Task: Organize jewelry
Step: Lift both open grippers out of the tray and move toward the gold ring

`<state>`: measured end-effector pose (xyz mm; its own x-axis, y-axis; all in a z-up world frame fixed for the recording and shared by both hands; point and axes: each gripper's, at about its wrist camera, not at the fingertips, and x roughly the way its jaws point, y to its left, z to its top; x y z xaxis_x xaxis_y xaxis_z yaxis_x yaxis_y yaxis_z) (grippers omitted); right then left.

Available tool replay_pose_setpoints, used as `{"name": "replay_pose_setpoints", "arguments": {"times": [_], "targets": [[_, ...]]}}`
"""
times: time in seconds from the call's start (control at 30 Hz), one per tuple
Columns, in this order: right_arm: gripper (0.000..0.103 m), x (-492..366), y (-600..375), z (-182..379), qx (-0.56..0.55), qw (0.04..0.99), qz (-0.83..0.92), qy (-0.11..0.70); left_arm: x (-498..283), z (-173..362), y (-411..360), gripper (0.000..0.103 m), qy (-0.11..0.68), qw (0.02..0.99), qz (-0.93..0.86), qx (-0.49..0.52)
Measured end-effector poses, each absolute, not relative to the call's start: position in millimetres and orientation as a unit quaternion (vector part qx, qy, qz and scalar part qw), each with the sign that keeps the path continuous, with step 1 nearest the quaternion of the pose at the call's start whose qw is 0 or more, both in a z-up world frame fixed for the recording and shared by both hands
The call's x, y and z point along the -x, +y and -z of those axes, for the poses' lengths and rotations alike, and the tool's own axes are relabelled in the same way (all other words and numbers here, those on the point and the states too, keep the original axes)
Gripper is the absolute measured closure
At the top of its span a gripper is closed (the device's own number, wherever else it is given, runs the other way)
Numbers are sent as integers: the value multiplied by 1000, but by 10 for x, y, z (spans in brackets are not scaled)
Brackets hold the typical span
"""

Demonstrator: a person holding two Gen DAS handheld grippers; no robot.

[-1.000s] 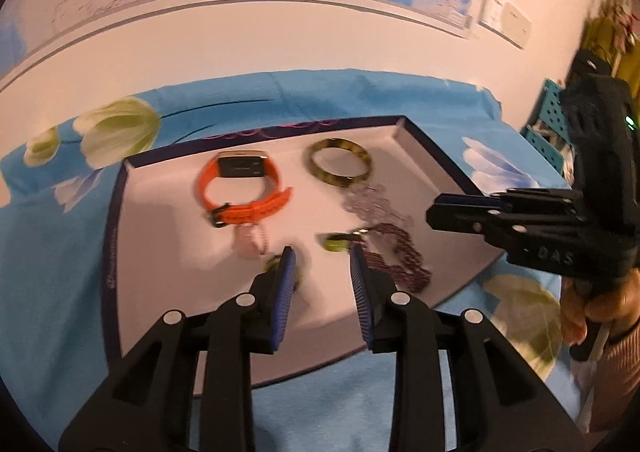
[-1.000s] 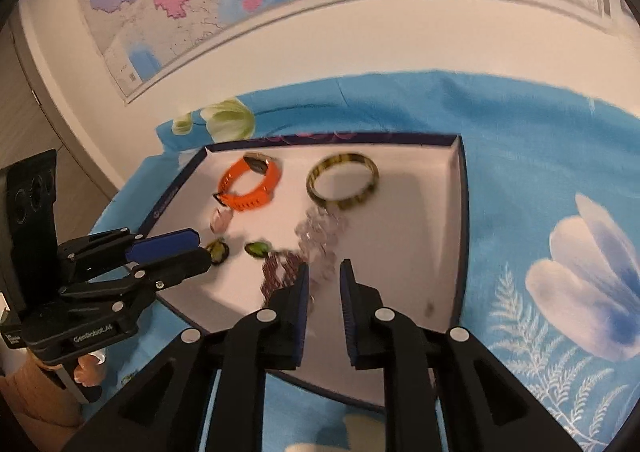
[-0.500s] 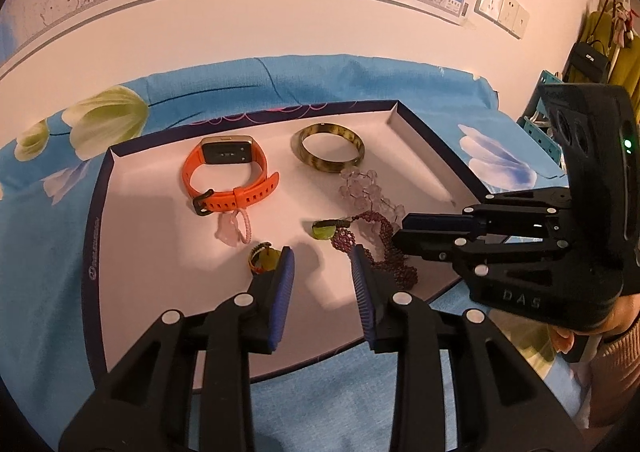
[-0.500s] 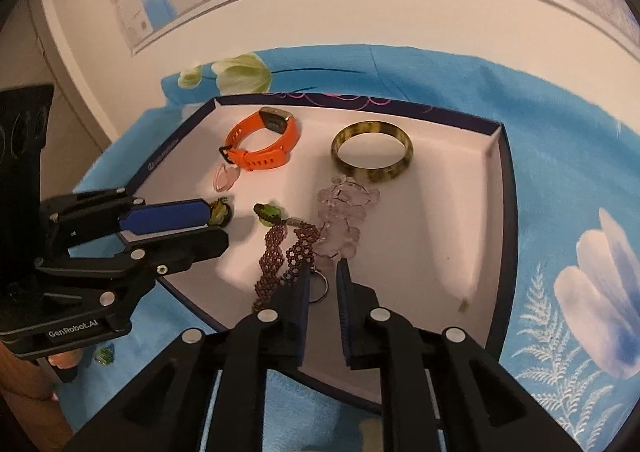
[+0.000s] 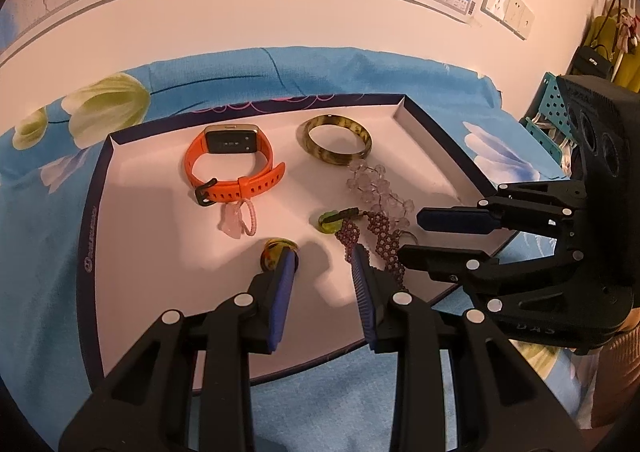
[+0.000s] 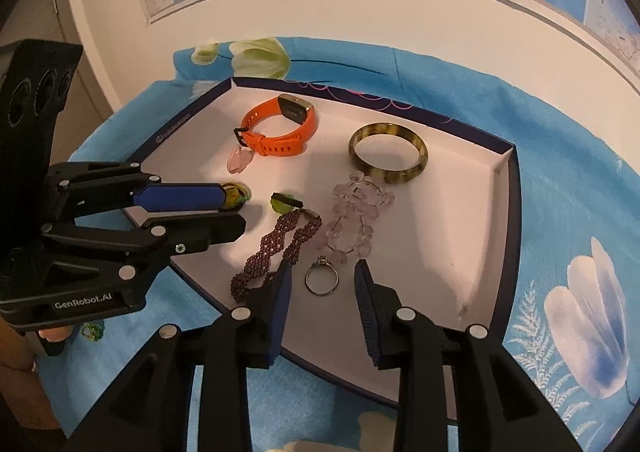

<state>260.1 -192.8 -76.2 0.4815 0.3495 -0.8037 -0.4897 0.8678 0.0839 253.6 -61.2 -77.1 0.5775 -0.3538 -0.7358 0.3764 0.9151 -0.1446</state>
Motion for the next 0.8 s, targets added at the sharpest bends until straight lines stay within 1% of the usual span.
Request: {"name": "replay_pose_setpoints", "arguments": {"times": [0.07,0.1,0.23,0.33,0.4,0.6,0.63,0.73,0.77,0.8], "targets": [[74,-2606,-1949,755,73,856,-245,448,-2533,767,-600,73,411,888,205,-12],[79,-2591,-1957,743,74,857,-247,446,-2529,761,-591,73,410,889,205,-12],[84,-2583,-2005,745,63,856,-249,449,-2525,747,-568,73,408,890,205,-8],[83,-2621,-2008,748,57,850,-251,459,-2521,746,-575,73,408,889,206,-8],[77,-2640,-2007,749,62,851,-246,460,-2510,742,-575,73,408,889,208,-9],[78,-2657,-1987,756,62,847,-248,466,-2457,727,-557,72,404,891,207,-10],[80,-2643,-1979,759,64,847,-253,464,-2438,721,-549,72,403,891,209,-10],[94,-2626,-1940,758,54,845,-263,462,-2344,692,-502,72,399,892,211,-10],[102,-2604,-1913,757,54,845,-267,460,-2308,681,-481,72,397,893,212,-10],[103,-2575,-1884,751,59,849,-263,455,-2259,668,-453,72,396,893,214,-12]]}}
